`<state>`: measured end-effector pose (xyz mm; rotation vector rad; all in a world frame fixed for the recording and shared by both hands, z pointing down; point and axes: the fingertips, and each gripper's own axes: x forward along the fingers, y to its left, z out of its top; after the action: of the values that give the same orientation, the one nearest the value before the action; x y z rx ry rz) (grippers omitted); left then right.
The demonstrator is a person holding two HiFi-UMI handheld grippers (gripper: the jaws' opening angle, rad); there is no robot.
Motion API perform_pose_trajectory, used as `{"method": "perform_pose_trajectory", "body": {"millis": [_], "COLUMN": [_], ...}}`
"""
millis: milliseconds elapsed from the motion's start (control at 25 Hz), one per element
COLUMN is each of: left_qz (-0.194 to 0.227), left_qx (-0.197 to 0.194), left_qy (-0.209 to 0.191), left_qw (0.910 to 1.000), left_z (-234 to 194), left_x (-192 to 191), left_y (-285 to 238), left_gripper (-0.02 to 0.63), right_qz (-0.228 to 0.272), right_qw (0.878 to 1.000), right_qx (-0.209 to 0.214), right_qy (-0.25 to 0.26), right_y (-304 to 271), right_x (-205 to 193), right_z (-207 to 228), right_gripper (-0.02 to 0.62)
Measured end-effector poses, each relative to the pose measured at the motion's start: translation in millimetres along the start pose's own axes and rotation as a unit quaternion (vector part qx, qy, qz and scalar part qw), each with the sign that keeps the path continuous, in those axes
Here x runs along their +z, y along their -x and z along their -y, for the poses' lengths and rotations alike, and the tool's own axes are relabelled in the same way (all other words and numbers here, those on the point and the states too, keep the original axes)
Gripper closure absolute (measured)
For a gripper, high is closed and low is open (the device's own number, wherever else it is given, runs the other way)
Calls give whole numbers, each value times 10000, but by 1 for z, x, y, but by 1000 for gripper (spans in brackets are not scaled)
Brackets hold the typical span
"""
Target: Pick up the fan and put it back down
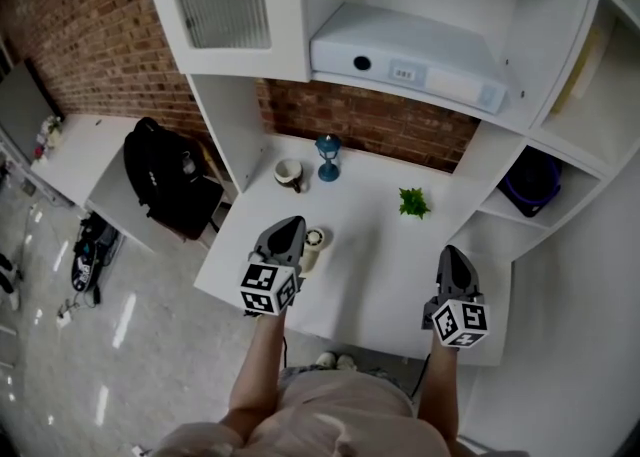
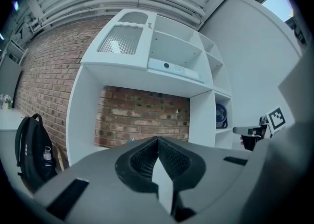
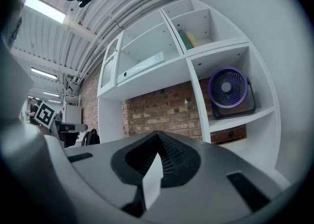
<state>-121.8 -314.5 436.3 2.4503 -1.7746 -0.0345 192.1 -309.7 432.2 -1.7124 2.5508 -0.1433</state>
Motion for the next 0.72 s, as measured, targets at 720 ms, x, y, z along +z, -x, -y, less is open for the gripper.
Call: {"method": "perform_pose_trajectory", "body": {"millis": [720], "left_qz": [-61], "left_qx": [-67], "left_qy": [171], "left_qw": [9998], "left_z": [-2], "left_x": [-11], "left_y": [6], "left_gripper": [578], "right_qz": [-52], "right_qw": [9998], "right_qx": [-186], "right_qy": [-31], "right_y": [11], "right_x": [-4], "right_z": [6], "right_gripper": [580]}}
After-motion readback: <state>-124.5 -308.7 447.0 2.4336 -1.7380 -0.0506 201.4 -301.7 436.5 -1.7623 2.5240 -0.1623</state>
